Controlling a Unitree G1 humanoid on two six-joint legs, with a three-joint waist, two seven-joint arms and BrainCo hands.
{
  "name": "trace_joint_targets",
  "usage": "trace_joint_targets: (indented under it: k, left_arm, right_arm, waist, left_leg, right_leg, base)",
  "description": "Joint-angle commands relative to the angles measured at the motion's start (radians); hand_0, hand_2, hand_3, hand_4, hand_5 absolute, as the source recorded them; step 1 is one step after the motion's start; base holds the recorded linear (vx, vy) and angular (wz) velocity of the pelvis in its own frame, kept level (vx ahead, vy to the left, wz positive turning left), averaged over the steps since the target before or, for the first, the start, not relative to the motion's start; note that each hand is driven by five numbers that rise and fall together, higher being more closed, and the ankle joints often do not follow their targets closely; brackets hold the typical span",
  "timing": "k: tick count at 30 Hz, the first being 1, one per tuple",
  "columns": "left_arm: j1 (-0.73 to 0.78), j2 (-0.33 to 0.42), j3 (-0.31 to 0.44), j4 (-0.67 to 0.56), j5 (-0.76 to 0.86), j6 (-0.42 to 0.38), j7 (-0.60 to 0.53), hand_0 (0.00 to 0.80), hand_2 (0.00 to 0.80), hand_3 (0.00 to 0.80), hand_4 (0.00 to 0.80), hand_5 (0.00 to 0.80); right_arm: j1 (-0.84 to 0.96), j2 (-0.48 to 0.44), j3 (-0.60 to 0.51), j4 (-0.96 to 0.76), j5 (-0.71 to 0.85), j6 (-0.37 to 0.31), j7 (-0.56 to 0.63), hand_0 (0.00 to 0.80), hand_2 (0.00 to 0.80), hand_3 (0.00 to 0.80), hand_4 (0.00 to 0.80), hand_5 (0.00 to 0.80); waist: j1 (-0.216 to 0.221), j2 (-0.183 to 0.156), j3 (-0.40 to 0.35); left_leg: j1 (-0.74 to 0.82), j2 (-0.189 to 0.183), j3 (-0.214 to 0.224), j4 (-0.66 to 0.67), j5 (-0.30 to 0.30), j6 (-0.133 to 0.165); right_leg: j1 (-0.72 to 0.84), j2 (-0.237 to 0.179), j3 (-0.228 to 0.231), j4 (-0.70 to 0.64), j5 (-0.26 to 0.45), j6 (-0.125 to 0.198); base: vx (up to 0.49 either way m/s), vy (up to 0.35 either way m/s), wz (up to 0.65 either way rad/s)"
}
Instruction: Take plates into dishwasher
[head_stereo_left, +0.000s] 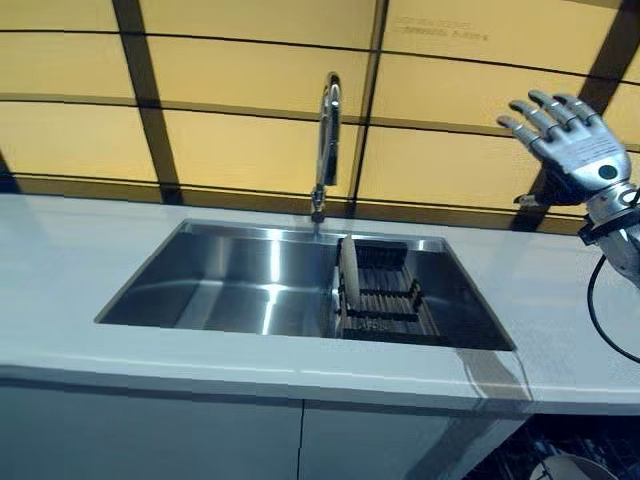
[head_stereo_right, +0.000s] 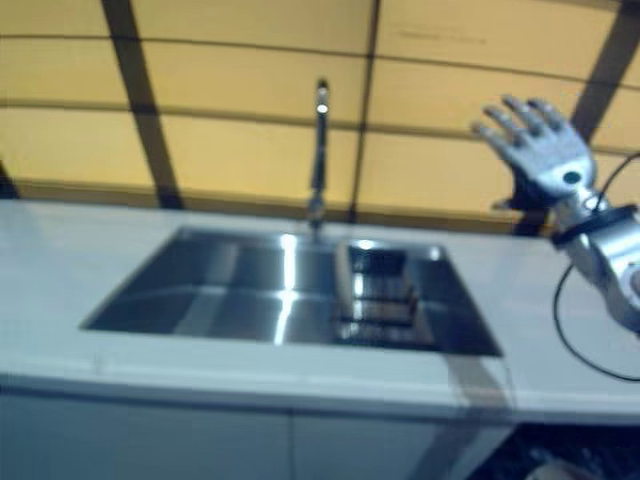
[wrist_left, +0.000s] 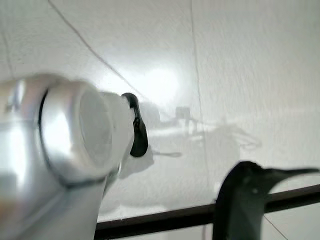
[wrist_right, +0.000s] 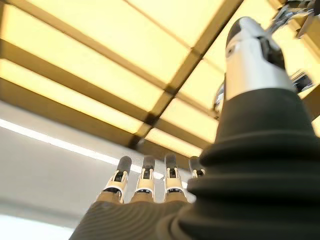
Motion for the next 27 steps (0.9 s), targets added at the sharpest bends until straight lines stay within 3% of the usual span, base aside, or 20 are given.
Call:
trace_joint_targets:
  k: [1, 6, 13, 27]
  left_arm:
    - [-0.033, 0.044, -0.040, 0.022, -0.026, -0.008, 0.006, 0.000, 0.000, 0.000, 0.000, 0.000]
    - [-0.048, 0.063, -0.050, 0.001, -0.055, -0.006, 0.021, 0.000, 0.000, 0.000, 0.000, 0.000]
    - [-0.052, 0.088, -0.051, -0.001, -0.080, -0.024, 0.014, 0.000, 0.000, 0.000, 0.000, 0.000]
    - [-0.065, 0.084, -0.084, -0.021, -0.103, -0.032, 0.005, 0.000, 0.000, 0.000, 0.000, 0.000]
  right_arm:
    - [-0.161, 0.000, 0.063, 0.051, -0.038, -0.007, -0.018, 0.000, 0.000, 0.000, 0.000, 0.000]
    - [-0.236, 0.041, 0.149, 0.100, -0.149, 0.009, -0.014, 0.000, 0.000, 0.000, 0.000, 0.000]
    - [-0.321, 0.042, 0.234, 0.139, -0.148, 0.057, -0.021, 0.000, 0.000, 0.000, 0.000, 0.000]
    - [-0.420, 0.062, 0.269, 0.162, -0.094, 0.139, -0.067, 0.000, 0.000, 0.000, 0.000, 0.000]
  waist:
    - [0.030, -0.026, 0.042]
    - [0.055, -0.027, 0.102]
    - [0.061, -0.015, 0.173]
    - [0.062, 0.007, 0.232]
  left_leg:
    - [-0.004, -0.036, 0.012, -0.003, -0.071, 0.034]
    - [-0.053, -0.036, -0.010, -0.003, -0.050, 0.033]
    - [-0.112, -0.034, -0.024, -0.003, -0.031, 0.031]
    - [-0.159, -0.033, -0.021, -0.003, -0.017, 0.025]
  right_leg:
    - [0.041, 0.024, -0.014, 0.003, -0.068, 0.067]
    - [0.012, 0.024, -0.029, 0.003, -0.058, 0.065]
    - [-0.044, 0.029, -0.030, 0.003, -0.044, 0.062]
    - [-0.090, 0.029, -0.039, 0.003, -0.036, 0.060]
  base:
    - [0.002, -0.026, 0.13]
    - [-0.052, -0.037, 0.16]
    - [-0.064, -0.018, 0.15]
    - [-0.023, -0.008, 0.05]
